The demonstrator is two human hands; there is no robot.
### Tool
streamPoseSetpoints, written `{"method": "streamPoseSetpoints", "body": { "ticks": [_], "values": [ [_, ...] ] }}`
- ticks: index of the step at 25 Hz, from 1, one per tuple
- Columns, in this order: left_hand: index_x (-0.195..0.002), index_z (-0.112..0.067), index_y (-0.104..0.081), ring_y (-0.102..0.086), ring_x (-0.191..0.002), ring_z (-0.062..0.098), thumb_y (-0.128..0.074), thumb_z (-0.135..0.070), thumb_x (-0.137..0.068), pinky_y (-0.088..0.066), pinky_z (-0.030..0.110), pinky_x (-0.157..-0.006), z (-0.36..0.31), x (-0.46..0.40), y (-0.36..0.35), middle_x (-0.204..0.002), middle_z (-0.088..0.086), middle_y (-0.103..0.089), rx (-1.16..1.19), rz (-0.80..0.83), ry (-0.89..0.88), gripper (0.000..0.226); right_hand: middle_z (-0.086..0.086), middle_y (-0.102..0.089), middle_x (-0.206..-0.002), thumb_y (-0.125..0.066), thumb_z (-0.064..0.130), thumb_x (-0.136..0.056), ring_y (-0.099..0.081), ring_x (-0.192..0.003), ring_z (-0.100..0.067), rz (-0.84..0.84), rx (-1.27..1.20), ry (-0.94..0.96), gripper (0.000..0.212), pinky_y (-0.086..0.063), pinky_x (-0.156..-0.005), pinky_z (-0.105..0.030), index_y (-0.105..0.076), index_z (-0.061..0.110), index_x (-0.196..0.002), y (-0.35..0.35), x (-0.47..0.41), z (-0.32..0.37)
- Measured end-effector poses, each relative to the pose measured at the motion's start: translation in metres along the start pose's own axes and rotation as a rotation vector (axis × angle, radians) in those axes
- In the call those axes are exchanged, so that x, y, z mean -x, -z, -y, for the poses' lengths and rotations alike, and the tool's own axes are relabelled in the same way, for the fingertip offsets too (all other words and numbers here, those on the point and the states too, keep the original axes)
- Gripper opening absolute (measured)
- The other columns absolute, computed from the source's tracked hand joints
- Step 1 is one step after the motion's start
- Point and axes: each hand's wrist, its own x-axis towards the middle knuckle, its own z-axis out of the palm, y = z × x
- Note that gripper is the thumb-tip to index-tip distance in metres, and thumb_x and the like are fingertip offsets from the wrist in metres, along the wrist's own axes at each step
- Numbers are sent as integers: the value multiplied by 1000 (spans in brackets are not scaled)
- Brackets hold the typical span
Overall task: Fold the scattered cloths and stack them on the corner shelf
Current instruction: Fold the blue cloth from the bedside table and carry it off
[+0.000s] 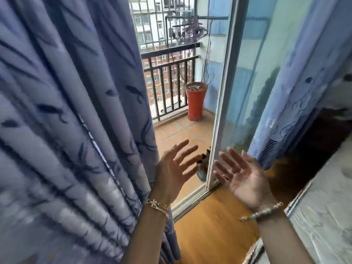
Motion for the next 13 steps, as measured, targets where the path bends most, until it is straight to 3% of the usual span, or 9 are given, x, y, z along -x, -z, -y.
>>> {"method": "streamPoseSetpoints", "body": {
  "ticks": [3, 5, 7, 11, 13],
  "values": [
    [-124, -22, -62, -59, -117, 33, -46, -39, -91, -37, 53, -106, 1, -67, -12, -129, 10, -64, -7, 118, 88, 40, -3, -74, -105, -66, 40, -75, -69, -97, -26, -95, -62, 119, 29, -56, -85, -42, -77, 21, -94, 7, -30, 23],
    [-124, -22, -62, -61, -110, 31, -36, -38, -96, -34, 53, -107, 11, -113, -24, -127, 10, -64, 6, 179, 171, 41, -3, -74, -104, -85, 40, -55, -71, -95, -26, -133, -73, 217, 45, -58, -81, -40, -77, 21, -95, 19, -46, 41],
    [-123, -23, -63, -62, -109, 31, -38, -37, -93, -34, 51, -106, 18, -147, -35, -130, 10, -63, -23, 219, 232, 42, -4, -74, -105, -90, 40, -45, -71, -95, -26, -206, -93, 268, 56, -56, -83, -41, -77, 21, -96, 31, -60, 57],
    [-114, -23, -69, -61, -110, 32, -46, -38, -86, -45, 48, -95, 37, -227, -67, -127, 10, -65, -44, 287, 306, 39, -7, -71, -114, -64, 39, -81, -68, -102, -28, -327, -140, 359, 30, -44, -102, -48, -75, 20, -103, 65, -103, 101],
    [-114, -22, -69, -61, -111, 34, -47, -38, -86, -49, 45, -89, 45, -271, -91, -128, 11, -64, -45, 324, 365, 39, -7, -70, -117, -58, 38, -86, -67, -105, -29, -357, -153, 388, 31, -41, -106, -50, -74, 20, -105, 80, -128, 133]
  ]
}}
